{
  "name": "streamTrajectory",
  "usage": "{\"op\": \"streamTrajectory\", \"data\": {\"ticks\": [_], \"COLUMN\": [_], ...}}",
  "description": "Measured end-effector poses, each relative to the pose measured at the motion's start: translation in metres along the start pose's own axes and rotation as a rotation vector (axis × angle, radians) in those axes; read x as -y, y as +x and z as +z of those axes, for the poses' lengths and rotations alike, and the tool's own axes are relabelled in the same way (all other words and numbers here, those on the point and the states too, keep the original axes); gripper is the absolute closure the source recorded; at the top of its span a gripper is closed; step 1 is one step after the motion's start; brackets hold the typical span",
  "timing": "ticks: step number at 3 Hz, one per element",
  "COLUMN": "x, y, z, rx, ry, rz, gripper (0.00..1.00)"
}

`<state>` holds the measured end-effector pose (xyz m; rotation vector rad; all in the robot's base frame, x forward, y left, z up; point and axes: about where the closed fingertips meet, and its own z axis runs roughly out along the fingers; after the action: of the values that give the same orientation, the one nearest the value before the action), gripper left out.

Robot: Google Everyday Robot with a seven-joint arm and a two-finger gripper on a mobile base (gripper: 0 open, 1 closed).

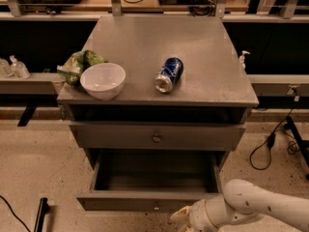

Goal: Close middle drawer

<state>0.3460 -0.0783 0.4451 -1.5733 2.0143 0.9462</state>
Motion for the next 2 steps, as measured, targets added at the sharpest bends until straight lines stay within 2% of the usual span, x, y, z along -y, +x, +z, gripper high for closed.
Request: {"op": "streamTrajectory", "data": {"ticks": [1,2], "x": [0.0031,0.0058], "y": [0.0109,0.0083], "z": [-0.0013,0.0025], "rx": [-0.011,-0.010], "ry": [-0.005,-0.003], "rz": [-0.031,-0.040], "gripper": [0.72,0.95]}}
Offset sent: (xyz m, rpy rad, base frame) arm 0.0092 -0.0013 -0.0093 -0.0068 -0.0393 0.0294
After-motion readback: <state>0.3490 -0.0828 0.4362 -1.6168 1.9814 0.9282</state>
